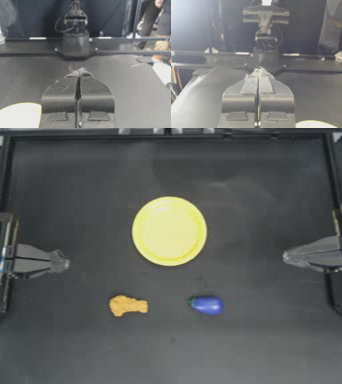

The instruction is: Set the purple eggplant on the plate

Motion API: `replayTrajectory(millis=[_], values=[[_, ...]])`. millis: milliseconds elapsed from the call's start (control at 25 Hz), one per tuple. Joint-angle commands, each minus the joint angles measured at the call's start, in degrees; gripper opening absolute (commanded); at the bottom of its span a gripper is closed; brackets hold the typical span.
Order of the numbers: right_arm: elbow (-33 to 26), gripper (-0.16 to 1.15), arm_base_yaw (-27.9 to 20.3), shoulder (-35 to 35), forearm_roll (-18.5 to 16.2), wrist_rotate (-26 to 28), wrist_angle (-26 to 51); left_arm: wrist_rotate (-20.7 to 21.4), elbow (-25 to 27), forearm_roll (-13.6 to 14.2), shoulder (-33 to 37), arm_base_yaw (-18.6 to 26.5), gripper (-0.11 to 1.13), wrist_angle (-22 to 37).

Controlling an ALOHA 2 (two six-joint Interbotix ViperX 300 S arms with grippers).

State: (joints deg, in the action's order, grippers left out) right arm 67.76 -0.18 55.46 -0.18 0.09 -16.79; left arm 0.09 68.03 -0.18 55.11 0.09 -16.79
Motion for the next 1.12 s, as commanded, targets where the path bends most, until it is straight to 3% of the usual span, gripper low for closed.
replayTrajectory(millis=[40, 320, 440, 600, 640, 720, 800, 880, 1120], values=[[-1.1, -0.04, 0.0, -0.4, -0.4, -0.3, -0.4, 0.4, -1.6, 0.0, 0.1, 0.1, 0.02, -0.6], [-1.3, 0.23, 0.0, -0.4, -0.9, -0.3, 0.4, 0.7, -1.7, 0.1, 0.2, 0.1, 0.14, -0.6], [-1.1, 0.43, -0.1, -0.4, -1.2, -0.4, 0.6, 0.7, -1.6, 0.1, 0.2, 0.1, 0.42, -0.6], [-1.2, 0.84, -0.1, -0.4, -2.8, -0.4, 1.8, 0.7, -1.7, 0.1, 0.0, 0.1, 1.03, -0.6], [-1.3, 0.94, 0.0, -0.4, -2.5, -0.4, 2.0, 0.8, -1.8, 0.2, -0.2, 0.1, 1.09, -0.6], [-1.5, 1.07, 0.0, -0.4, -2.4, -0.3, 2.7, 0.8, -1.8, 0.3, -0.1, 0.1, 1.04, -0.4], [-2.2, 1.03, -0.1, -0.4, -1.9, -0.2, 4.3, 1.1, -1.8, 0.3, -0.1, 0.1, 0.97, -0.2], [-3.8, 0.99, 0.0, -0.7, -1.0, 0.0, 8.2, 1.5, -1.8, 0.1, -0.2, 0.1, 0.98, 0.1], [-14.1, 0.99, -0.1, -6.9, 4.4, 0.2, 29.0, 1.6, -1.8, 0.0, -0.1, 0.1, 1.03, 0.2]])
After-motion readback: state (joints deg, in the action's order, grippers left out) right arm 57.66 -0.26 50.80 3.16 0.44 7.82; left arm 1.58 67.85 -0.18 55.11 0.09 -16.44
